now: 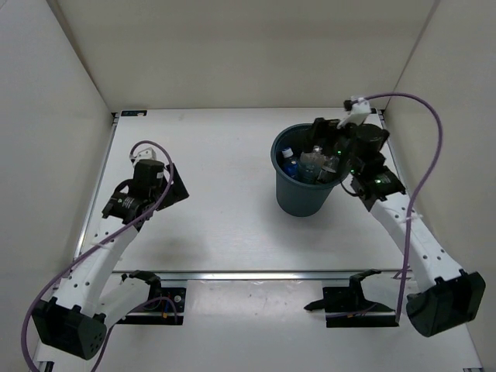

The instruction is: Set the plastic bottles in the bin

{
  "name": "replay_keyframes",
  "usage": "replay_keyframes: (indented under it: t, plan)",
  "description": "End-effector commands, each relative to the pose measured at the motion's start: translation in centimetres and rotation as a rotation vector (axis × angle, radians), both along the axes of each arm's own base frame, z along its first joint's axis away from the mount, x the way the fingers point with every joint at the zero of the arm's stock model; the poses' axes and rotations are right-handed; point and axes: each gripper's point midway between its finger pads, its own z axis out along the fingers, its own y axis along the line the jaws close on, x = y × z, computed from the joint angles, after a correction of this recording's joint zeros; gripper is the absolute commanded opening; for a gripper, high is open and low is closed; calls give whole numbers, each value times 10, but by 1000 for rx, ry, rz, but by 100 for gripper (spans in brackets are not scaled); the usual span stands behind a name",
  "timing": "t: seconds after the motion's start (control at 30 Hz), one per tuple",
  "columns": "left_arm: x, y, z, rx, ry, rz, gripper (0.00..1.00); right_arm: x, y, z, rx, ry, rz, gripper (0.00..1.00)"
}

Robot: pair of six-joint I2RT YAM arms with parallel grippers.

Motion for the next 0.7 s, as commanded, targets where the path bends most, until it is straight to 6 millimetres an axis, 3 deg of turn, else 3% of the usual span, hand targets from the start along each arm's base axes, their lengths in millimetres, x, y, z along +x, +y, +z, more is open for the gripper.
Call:
replay_keyframes:
  t: [0.0,0.03,0.07,0.1,0.13,0.17,0.2,0.3,0.43,0.57,0.67]
  plan:
    - [6,11,7,66,20,26,99,-5,-74,14,88,83,-257,99]
    - [7,13,4,71,40,31,98,-14,-100,0,120,193,-317,99]
    - [7,13,5,81,50,26,99,-25,-113,-29,104,344,-352,99]
    - [11,16,4,98,66,38,98,-25,-134,-40,102,420,-395,99]
    - [14,18,2,111,89,46,99,-38,-155,-68,55,563,-460,99]
    - [14,19,1,121,103,41,99,-56,-163,-91,15,684,-490,100]
    - [17,19,-1,126,117,38,99,-62,-181,-108,-19,755,-560,99]
    - [22,20,-4,131,139,35,98,-94,-191,-149,-46,937,-566,99]
    - [31,25,-2,132,138,51,99,-93,-182,-145,46,856,-533,99]
    - [32,33,-2,157,159,70,99,-90,-197,-124,15,760,-625,99]
    - [33,32,-5,146,151,68,98,-94,-203,-125,26,771,-641,100]
